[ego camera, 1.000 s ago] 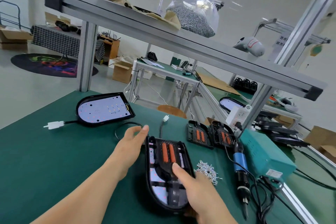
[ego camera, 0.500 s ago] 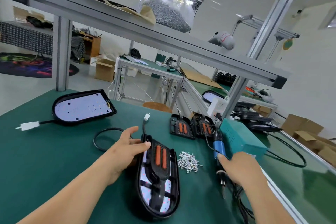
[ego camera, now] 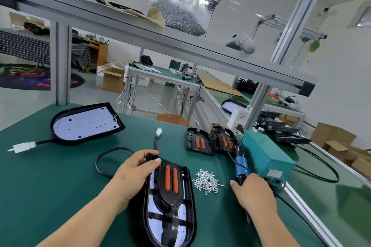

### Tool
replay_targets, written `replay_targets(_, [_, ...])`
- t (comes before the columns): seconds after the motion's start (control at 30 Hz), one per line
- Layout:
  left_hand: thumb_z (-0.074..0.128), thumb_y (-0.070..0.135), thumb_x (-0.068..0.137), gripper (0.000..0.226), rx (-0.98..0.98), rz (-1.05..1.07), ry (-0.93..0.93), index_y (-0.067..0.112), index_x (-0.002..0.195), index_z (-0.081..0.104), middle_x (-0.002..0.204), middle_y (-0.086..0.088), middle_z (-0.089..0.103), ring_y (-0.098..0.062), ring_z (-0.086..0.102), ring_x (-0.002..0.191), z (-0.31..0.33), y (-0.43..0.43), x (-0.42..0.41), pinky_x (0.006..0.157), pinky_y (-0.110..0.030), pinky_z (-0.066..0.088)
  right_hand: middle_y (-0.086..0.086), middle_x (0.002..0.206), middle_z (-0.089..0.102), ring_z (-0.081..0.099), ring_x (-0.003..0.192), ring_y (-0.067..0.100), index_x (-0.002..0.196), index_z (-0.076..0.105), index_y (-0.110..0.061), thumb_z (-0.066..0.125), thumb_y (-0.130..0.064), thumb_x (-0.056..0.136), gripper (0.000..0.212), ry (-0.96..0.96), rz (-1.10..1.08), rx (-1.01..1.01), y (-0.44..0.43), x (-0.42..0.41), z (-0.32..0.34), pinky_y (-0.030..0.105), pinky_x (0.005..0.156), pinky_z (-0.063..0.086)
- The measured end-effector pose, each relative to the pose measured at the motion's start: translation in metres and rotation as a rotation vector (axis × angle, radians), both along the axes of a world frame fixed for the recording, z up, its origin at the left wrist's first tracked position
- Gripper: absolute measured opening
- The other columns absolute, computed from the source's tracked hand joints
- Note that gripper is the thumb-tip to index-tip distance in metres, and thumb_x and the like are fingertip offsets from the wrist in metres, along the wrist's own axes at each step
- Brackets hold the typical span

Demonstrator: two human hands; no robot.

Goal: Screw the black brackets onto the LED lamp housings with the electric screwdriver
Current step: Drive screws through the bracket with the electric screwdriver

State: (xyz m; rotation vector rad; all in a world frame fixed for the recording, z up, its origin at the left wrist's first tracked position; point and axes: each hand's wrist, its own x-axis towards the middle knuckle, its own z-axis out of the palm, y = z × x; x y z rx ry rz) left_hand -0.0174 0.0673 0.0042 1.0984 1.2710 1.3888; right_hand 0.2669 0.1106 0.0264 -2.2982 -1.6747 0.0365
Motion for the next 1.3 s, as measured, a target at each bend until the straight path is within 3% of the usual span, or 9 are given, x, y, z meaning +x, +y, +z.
replay_targets(0.17, [0.067,0.019,0.093,0.014,-0.02,-0.003,-0.033,0.026,0.103,0.073,0.104,-0.008,0.071,-0.03,0.065,0.108,-0.004,0.002,-0.002,0.104,-0.043,0.046,0.002,0.086,0.053,0.053,0.077,0.025,0.106,0.05,-0.009,0.054,-0.039,0.096,0.032,0.043,-0.028,-0.047,0.013,-0.001,0.001,0.03,0.063,0.039])
replay_targets(0.43, [0.073,0.038,0.072,0.022,-0.016,-0.026,-0.052,0.039,0.095,0.074,0.102,-0.007,0.073,-0.031,0.067,0.105,-0.001,0.002,-0.003,0.105,-0.05,0.047,0.004,0.062,0.055,0.049,0.054,0.022,0.068,0.051,-0.011,0.067,-0.032,0.08,0.029,0.296,-0.075,0.035,0.009,0.002,0.012,0.028,0.051,0.033])
replay_targets(0.57, [0.073,0.032,0.081,0.017,-0.007,-0.032,-0.033,0.04,0.096,0.074,0.102,-0.006,0.073,-0.028,0.068,0.104,-0.001,0.002,-0.004,0.105,-0.049,0.047,0.005,0.048,0.044,0.034,0.046,0.019,0.055,0.046,-0.013,0.071,-0.02,0.075,0.033,0.777,-0.049,0.158,-0.007,0.001,0.022,0.026,0.049,0.028])
replay_targets(0.73, [0.071,0.038,0.07,0.024,-0.007,-0.032,-0.05,0.04,0.094,0.074,0.103,-0.01,0.073,-0.032,0.067,0.103,0.001,-0.001,-0.003,0.104,-0.051,0.047,0.008,0.058,0.056,0.046,0.046,0.018,0.08,0.054,-0.005,0.06,-0.017,0.09,0.017,1.605,0.069,0.368,-0.026,-0.027,0.036,0.023,0.038,0.038])
replay_targets(0.8, [0.075,0.032,0.077,0.018,-0.01,-0.027,-0.058,0.039,0.094,0.075,0.102,-0.011,0.073,-0.034,0.067,0.104,0.0,-0.001,-0.003,0.104,-0.052,0.047,0.006,0.061,0.054,0.05,0.045,0.015,0.084,0.052,-0.01,0.058,-0.025,0.092,0.017,1.974,0.172,0.403,-0.034,-0.044,0.051,0.02,0.039,0.043])
replay_targets(0.87, [0.071,0.023,0.089,0.017,-0.02,-0.025,-0.049,0.038,0.095,0.075,0.102,-0.011,0.072,-0.035,0.067,0.104,-0.002,0.0,-0.004,0.105,-0.054,0.046,0.005,0.061,0.052,0.048,0.044,0.016,0.084,0.052,-0.015,0.057,-0.046,0.091,0.032,2.151,0.245,0.435,-0.038,-0.056,0.065,0.021,0.042,0.042])
replay_targets(1.0, [0.068,0.02,0.093,0.019,-0.026,-0.032,-0.051,0.037,0.096,0.075,0.106,-0.016,0.071,-0.038,0.066,0.106,-0.004,-0.001,-0.006,0.105,-0.055,0.045,0.003,0.061,0.056,0.051,0.049,0.017,0.087,0.057,-0.017,0.048,-0.068,0.091,0.052,2.183,0.214,0.685,-0.034,-0.066,0.08,0.022,0.05,0.044])
replay_targets(1.2, [0.064,0.009,0.091,0.027,0.016,0.049,-0.044,0.033,0.091,0.076,0.09,-0.004,0.076,-0.023,0.07,0.088,-0.005,-0.004,-0.002,0.085,-0.036,0.052,0.006,0.101,0.071,0.073,0.095,0.021,0.119,0.053,-0.019,0.046,-0.04,0.104,0.027,2.066,0.336,1.013,-0.009,-0.041,0.098,0.028,0.069,0.059])
replay_targets(1.3, [0.064,0.006,0.09,0.028,0.04,0.096,-0.035,0.031,0.092,0.077,0.093,-0.007,0.075,-0.02,0.069,0.087,-0.004,-0.005,-0.001,0.086,-0.035,0.051,0.004,0.083,0.069,0.073,0.094,0.026,0.129,0.051,-0.021,0.061,-0.03,0.093,0.039,2.052,0.548,0.967,-0.001,-0.027,0.1,0.039,0.086,0.059])
